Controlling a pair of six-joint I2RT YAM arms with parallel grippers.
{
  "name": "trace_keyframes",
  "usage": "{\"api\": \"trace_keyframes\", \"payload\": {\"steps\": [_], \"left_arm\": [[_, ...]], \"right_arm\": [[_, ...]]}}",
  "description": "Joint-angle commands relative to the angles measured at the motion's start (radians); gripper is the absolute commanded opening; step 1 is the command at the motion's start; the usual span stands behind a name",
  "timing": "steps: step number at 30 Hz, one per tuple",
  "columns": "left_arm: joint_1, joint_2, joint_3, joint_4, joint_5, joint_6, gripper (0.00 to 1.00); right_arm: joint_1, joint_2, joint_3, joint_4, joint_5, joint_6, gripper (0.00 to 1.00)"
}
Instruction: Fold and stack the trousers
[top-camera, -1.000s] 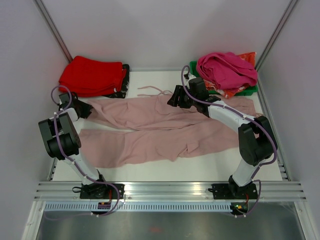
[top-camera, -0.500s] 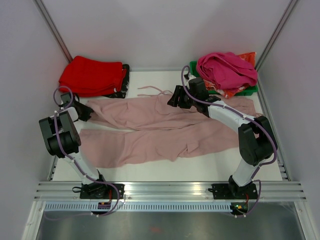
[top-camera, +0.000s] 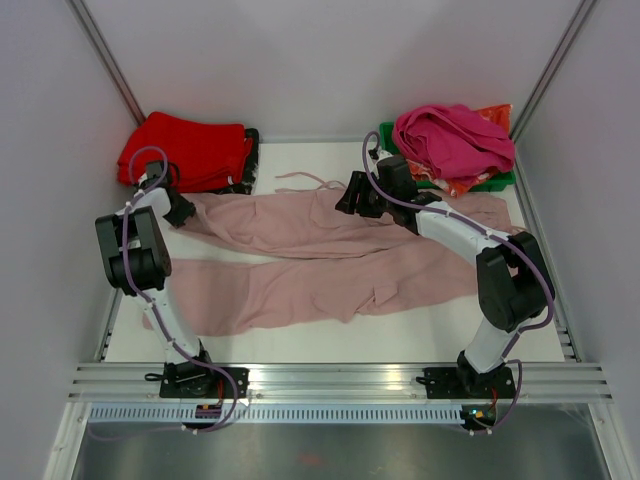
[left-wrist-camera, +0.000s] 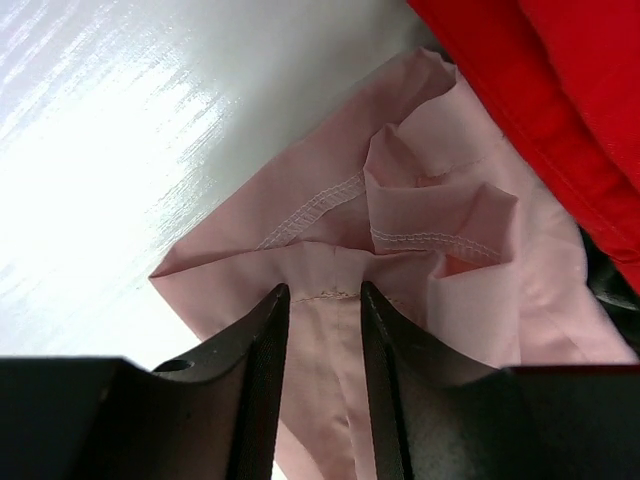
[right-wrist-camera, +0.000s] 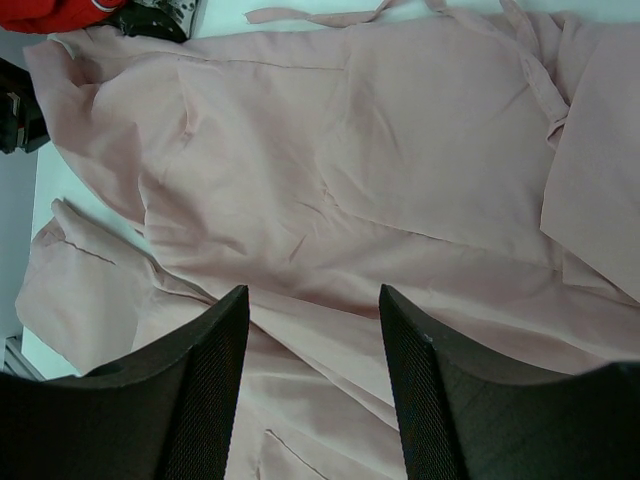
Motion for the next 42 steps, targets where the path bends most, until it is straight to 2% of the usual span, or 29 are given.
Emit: {"api": "trace_keyframes", "payload": {"steps": [1,9,12,13,25,28,29,34,42], "left_arm": [[-0.021,0.048,0.09,-0.175,-0.138,0.091,0.4],[-0.022,0.097,0.114,-0.229,-0.14,0.146,0.29],[-0.021,0.087,0.104,-0.218,-0.141,0.145,0.13],[-0.022,0.067,0.1,-0.206,-0.144,0.145,0.02],[-0.019,-0.117,0.011,-0.084,-0.123,0.155,0.02],[-0.019,-0.11,0.014,-0.052,-0.044,0.166,0.21],[-0.021,-0.102,0.024,-0.051,-0.022,0.165,0.33],[-0.03,-0.056,0.041,-0.038,0.023,0.152,0.57],[-0.05,0.056,0.158,-0.161,-0.078,0.168,0.56]], "right_arm": [[0.008,0.007,0.012,0.01,0.016,0.004,0.61],[0.008,0.003,0.002,0.014,0.019,0.006,0.61],[0.008,-0.002,0.002,0.008,0.02,0.001,0.61],[0.01,-0.002,0.0,0.007,0.024,-0.002,0.61],[0.01,-0.023,-0.023,0.01,0.025,0.0,0.62],[0.008,-0.025,-0.023,0.005,0.022,-0.008,0.62],[0.008,-0.026,-0.024,0.004,0.022,-0.012,0.61],[0.008,-0.04,-0.041,0.005,0.036,-0.013,0.62],[0.006,-0.042,-0.049,0.002,0.051,-0.016,0.62]]}}
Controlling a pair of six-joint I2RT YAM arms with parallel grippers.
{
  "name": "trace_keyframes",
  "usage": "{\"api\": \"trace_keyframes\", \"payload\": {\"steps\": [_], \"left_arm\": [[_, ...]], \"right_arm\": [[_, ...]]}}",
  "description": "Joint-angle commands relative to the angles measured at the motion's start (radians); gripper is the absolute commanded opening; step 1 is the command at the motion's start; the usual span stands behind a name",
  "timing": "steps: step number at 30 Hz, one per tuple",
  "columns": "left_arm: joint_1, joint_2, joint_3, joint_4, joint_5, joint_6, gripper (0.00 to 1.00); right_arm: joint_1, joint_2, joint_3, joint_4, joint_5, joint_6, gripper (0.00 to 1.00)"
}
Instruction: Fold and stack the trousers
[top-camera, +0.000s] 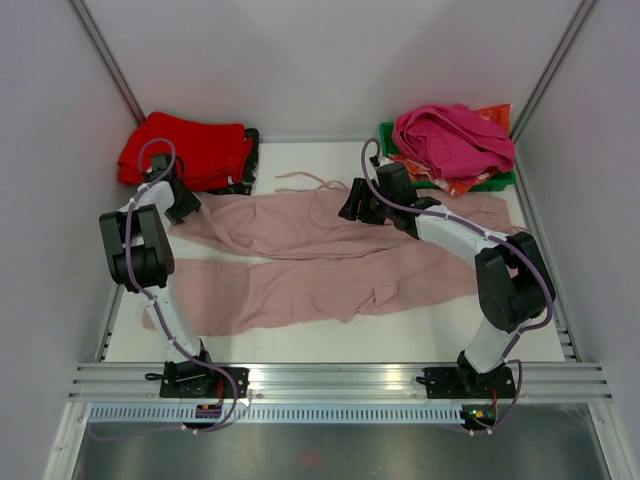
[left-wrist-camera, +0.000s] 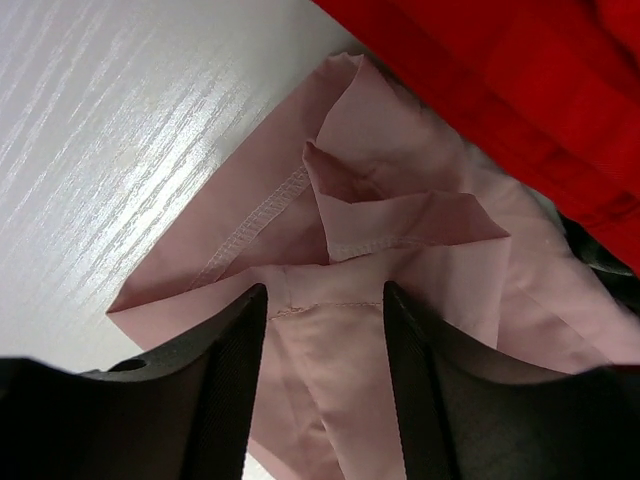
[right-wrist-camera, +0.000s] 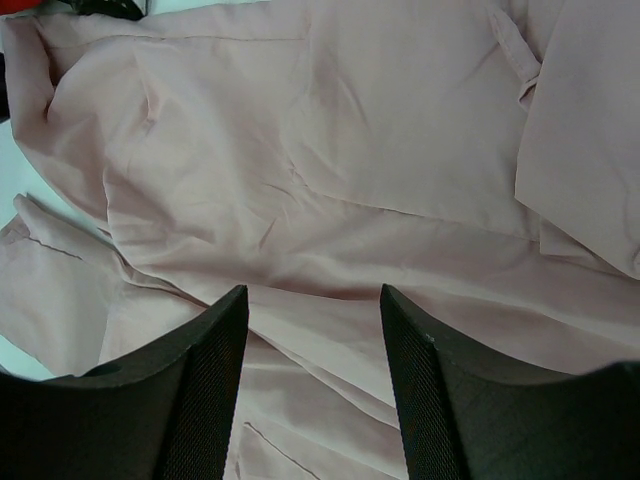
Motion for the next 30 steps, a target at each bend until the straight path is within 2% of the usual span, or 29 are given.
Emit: {"api": "trace_keyframes", "payload": {"steps": [1,6,11,17,18,20,30], "left_arm": [[-0.011,0.048,0.057,-0.063,-0.055,0.024,0.55],[-0.03,0.078,0.083,-0.14,-0.141,0.044,0.51],[-0.03,0.091,0.085,-0.169,-0.185,0.064,0.41],[-0.028,0.089,0.066,-0.174,-0.187,0.064,0.19],[-0.028,0.069,0.057,-0.165,-0.182,0.064,0.1],[-0.03,0.042,0.034,-0.137,-0.172,0.064,0.02],[-0.01,-0.197,-0.058,-0.111,-0.165,0.05,0.02]], "right_arm": [[0.003,-0.036,-0.002,0.009,0.018,-0.012,0.62],[0.003,-0.032,-0.002,0.009,0.023,-0.012,0.62],[0.003,-0.027,0.0,0.009,0.024,-0.015,0.62],[0.003,-0.03,-0.003,0.008,0.023,-0.012,0.62],[0.003,-0.032,-0.002,0.008,0.023,-0.013,0.62],[0.002,-0.029,0.0,0.003,0.021,-0.015,0.62],[0.003,-0.026,0.011,-0.011,0.004,-0.024,0.62]]}}
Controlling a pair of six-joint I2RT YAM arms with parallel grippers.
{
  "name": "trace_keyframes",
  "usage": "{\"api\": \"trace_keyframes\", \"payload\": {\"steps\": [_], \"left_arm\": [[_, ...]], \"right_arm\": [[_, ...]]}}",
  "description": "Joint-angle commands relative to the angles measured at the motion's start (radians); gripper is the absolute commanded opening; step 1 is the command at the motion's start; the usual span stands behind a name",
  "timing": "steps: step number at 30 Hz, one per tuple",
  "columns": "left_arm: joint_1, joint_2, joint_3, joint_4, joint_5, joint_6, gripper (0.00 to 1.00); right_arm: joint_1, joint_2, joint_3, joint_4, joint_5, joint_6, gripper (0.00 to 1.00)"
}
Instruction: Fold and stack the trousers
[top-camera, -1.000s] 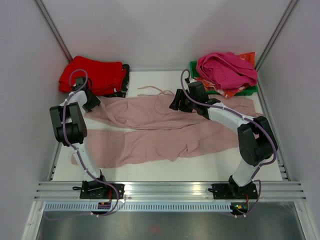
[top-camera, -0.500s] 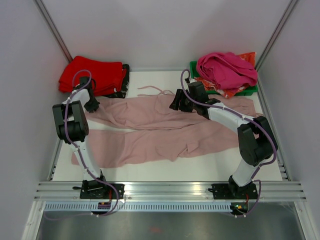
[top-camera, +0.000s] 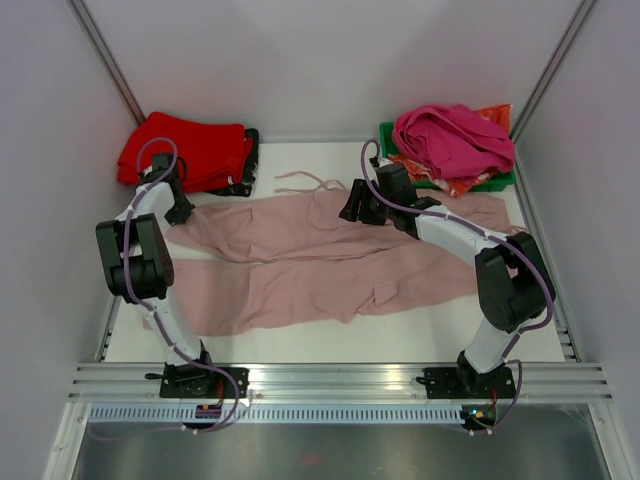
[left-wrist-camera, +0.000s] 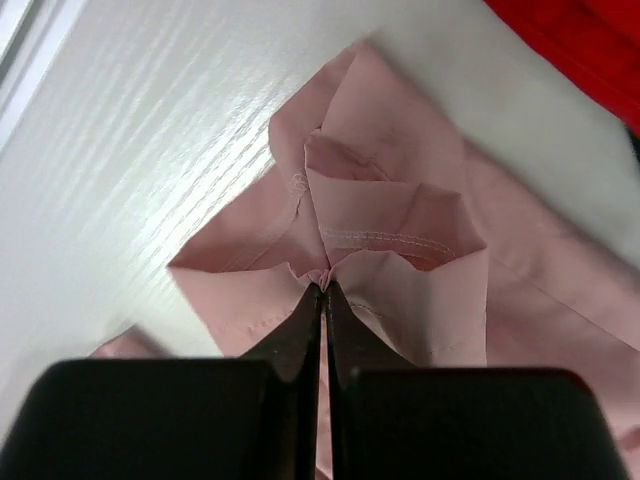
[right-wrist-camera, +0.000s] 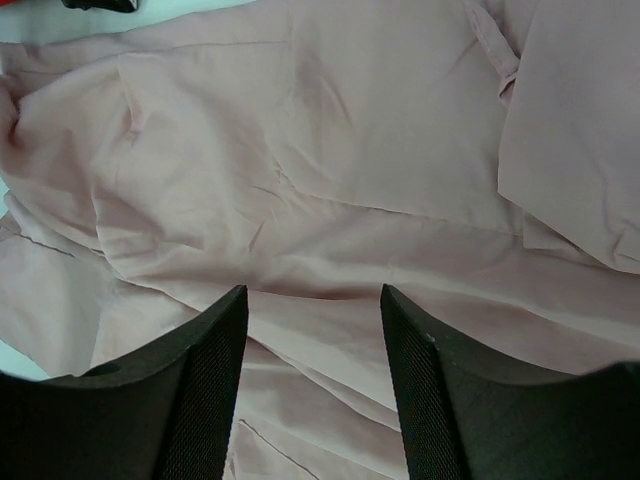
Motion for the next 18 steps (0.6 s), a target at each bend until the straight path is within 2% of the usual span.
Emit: {"api": "trace_keyframes", "payload": {"steps": [1,7,18], "left_arm": [[0.021,-0.168,-0.04,0.011,-0.019,0.011,0.02],[0.061,-0.28,-0.207,0.026,-0.044,-0.05,0.02],[0.153,-0.536,-0.526,0.043,-0.004,-0.148,0.02]], "right_arm": [[0.002,-0.029,0.009,-0.002,-0.004,-0.02,0.62],[0.003,-0.045,-0.022,-0.003,-0.008,-0.031,0.62],[0.002,-0.073,-0.048,-0.039,0.002,-0.06,0.62]]}}
